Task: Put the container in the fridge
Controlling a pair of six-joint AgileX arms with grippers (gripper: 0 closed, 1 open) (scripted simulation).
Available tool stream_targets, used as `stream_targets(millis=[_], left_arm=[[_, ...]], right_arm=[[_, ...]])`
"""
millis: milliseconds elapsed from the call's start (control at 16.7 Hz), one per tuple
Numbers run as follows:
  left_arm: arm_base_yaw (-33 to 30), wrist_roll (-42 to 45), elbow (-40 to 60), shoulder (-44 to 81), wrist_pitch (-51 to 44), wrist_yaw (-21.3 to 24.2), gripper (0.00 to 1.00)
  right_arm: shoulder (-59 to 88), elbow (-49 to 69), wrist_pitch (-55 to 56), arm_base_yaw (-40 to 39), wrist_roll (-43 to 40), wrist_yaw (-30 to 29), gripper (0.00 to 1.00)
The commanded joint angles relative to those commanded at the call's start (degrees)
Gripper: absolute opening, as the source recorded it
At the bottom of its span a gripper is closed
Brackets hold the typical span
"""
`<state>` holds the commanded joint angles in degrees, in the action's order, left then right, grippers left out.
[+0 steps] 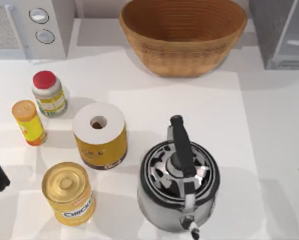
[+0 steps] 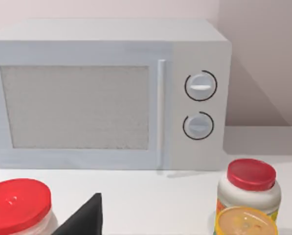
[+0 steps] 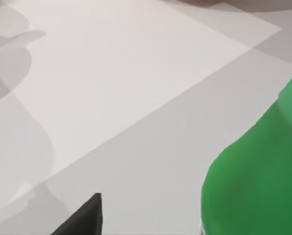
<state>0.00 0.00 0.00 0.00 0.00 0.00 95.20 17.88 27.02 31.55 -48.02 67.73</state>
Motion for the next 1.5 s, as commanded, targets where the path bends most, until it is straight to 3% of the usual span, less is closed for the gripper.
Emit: stream_targets(millis=[180, 960, 1500], left_arm=[[0.00, 0.00, 0.00, 0.00, 0.00, 0.00, 1.00], [0.00, 0.00, 0.00, 0.00, 0.00, 0.00, 1.00], [0.00, 0.00, 0.00, 0.00, 0.00, 0.00, 1.00]], right_arm=[[0.00, 0.00, 0.00, 0.00, 0.00, 0.00, 1.00], [0.00, 0.00, 0.00, 0.00, 0.00, 0.00, 0.03], [0.00, 0.00, 0.00, 0.08, 0.05, 0.00, 0.01]])
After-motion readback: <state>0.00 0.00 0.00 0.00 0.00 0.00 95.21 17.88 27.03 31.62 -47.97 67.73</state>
